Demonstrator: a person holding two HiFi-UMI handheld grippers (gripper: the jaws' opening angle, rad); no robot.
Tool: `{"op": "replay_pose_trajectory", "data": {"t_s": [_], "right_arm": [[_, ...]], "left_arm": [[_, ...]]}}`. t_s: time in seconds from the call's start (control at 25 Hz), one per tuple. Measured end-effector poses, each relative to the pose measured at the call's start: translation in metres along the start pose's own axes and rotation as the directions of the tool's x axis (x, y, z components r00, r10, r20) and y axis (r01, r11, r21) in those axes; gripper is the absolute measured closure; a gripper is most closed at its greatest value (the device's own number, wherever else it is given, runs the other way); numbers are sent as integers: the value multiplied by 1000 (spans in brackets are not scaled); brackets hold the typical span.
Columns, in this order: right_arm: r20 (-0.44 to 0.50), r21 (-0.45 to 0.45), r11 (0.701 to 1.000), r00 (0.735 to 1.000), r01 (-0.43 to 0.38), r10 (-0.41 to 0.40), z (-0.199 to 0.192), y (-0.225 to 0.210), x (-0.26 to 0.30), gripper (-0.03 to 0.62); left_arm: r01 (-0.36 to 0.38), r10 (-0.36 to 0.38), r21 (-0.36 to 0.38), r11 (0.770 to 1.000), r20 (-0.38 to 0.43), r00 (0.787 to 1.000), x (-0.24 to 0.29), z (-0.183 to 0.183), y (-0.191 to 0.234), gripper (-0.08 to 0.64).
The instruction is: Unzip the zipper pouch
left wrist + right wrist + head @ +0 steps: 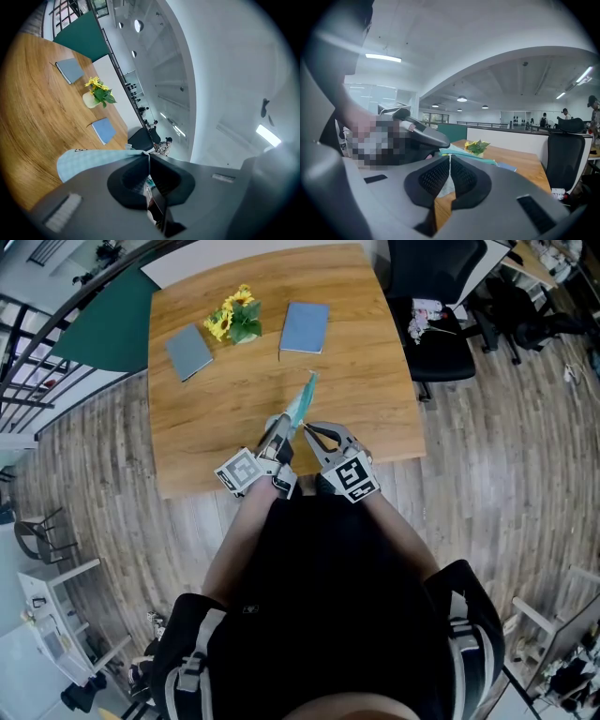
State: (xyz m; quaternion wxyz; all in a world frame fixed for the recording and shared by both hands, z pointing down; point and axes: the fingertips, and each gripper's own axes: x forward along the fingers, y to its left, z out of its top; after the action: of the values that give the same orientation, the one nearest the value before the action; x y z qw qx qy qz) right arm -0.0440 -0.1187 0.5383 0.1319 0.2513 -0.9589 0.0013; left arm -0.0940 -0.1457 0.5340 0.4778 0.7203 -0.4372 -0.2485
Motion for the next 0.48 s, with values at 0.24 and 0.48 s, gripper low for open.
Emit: {"op": "replay_pose_trajectory", "data": {"t_s": [0.24, 0.48], "right_arm": [[-2, 0, 1000, 1000, -7, 7, 1, -1, 2, 584], [-11, 29, 1000, 1000, 7, -6, -2, -5, 2, 584]], "left_arm": [[-5, 5, -3, 1000, -6, 1000, 0, -3, -1, 555], [-12, 12, 10, 1000, -23, 1000, 0, -5, 0, 557]]}}
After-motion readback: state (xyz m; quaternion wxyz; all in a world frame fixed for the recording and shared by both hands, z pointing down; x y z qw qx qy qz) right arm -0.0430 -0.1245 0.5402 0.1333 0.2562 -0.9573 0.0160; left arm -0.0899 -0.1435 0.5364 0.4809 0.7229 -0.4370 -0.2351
